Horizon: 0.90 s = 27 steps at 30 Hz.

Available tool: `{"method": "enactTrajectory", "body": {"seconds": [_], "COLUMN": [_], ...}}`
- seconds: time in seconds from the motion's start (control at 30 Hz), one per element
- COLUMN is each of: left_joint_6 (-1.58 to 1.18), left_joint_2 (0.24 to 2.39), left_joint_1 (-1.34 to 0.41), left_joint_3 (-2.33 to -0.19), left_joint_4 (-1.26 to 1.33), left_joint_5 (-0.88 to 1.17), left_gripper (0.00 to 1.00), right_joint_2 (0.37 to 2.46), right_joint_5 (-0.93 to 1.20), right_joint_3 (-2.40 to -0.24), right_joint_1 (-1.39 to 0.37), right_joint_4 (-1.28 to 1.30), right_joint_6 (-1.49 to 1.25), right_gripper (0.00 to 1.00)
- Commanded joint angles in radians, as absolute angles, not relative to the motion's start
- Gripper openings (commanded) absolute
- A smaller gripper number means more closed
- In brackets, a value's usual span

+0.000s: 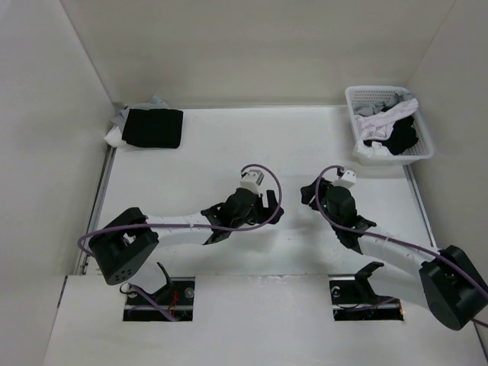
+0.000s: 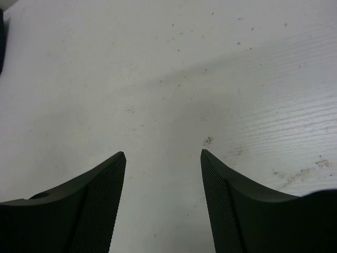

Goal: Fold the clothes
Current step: Grab the tank top from the pile

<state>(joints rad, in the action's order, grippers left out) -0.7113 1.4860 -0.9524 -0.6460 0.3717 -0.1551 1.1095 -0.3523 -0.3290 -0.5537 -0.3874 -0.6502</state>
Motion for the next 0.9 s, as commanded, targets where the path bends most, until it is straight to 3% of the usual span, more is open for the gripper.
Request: {"method": "enactTrajectory", "body": {"seconds": [0.0,0.2,0.27,0.33,0.4,0.47,0.57,0.67,0.77,0.87], "left_joint_6": [-0.655,-0.580,-0.549,-0.529,-0.511,-0.499,-0.497,-0.499,-0.515,-0.522], "left_joint_2": [1.437,1.440,1.431,1.407,1.384,1.373,1.368,1.364,1.361,1.361], "left_joint_1": [-0.979,-1.019,-1.032,-1.047,-1.071,-1.087,-1.094,-1.082,-1.062,-1.050], "left_joint_3": [-0.678,-0.669,-0.649,-0.626,-0.594,-0.566,-0.555,-0.548,-0.528,-0.517], "left_joint_4": [0.425,0.498,0.538,0.560,0.595,0.627,0.644,0.647,0.673,0.687], "left_joint_5": [-0.134,-0.130,-0.135,-0.136,-0.156,-0.167,-0.160,-0.146,-0.146,-0.144], "left_gripper": [0.77,0.74,0.67,0.42,0.21,0.12,0.13,0.28,0.44,0.47], "right_joint_2": [1.039,0.974,0.973,0.980,0.992,1.021,1.113,1.251,1.455,1.613], "right_joint_5": [-0.396,-0.402,-0.405,-0.419,-0.445,-0.457,-0.486,-0.502,-0.433,-0.339], "right_joint_3": [-0.425,-0.527,-0.566,-0.635,-0.727,-0.820,-0.958,-1.061,-1.217,-1.339], "right_joint_1": [-0.564,-0.501,-0.479,-0.441,-0.371,-0.284,-0.121,0.017,0.116,0.166], "right_joint_4": [-0.336,-0.226,-0.186,-0.115,-0.013,0.067,0.139,0.140,0.134,0.117], "right_joint_6": [-0.643,-0.612,-0.603,-0.586,-0.589,-0.578,-0.565,-0.572,-0.548,-0.532], "right_gripper": [0.61,0.47,0.36,0.10,0.00,0.00,0.01,0.14,0.35,0.49]}}
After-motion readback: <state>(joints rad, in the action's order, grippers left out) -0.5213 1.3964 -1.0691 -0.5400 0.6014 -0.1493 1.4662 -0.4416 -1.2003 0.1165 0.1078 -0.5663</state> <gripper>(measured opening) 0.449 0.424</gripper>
